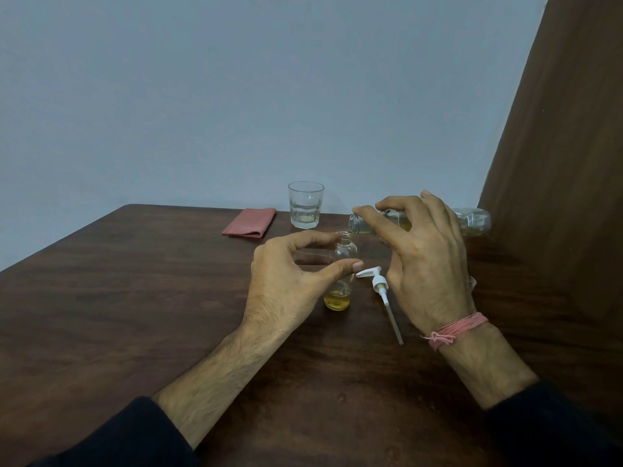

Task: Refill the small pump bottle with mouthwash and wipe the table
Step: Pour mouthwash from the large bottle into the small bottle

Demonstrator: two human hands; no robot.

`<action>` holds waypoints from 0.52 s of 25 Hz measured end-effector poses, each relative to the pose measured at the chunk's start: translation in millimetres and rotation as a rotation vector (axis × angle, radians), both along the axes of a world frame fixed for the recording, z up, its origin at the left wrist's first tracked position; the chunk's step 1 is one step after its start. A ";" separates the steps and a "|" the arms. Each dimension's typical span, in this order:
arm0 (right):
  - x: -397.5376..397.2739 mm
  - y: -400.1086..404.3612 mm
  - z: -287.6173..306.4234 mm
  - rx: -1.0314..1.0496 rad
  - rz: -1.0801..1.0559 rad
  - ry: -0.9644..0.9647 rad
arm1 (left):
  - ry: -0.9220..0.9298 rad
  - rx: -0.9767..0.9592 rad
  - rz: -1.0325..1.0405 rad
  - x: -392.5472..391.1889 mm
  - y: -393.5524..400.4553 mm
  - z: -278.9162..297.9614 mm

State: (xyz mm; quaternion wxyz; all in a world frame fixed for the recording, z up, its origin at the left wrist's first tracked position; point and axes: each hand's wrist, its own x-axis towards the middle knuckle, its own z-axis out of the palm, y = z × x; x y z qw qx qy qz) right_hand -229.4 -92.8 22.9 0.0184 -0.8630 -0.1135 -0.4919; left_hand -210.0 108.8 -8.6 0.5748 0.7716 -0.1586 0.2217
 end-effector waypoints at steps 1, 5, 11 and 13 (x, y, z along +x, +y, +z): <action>0.1 0.0 -0.2 -0.001 -0.001 -0.001 | 0.002 -0.002 0.002 0.0 -0.1 -0.1; 0.2 -0.3 0.1 0.000 -0.007 -0.003 | 0.007 0.000 0.007 0.3 0.2 0.2; -0.7 0.2 -0.1 -0.004 -0.005 -0.003 | 0.012 0.002 0.003 -0.5 -0.2 0.8; -1.2 0.2 0.5 -0.003 -0.002 0.001 | 0.015 -0.005 0.008 -1.1 0.0 0.4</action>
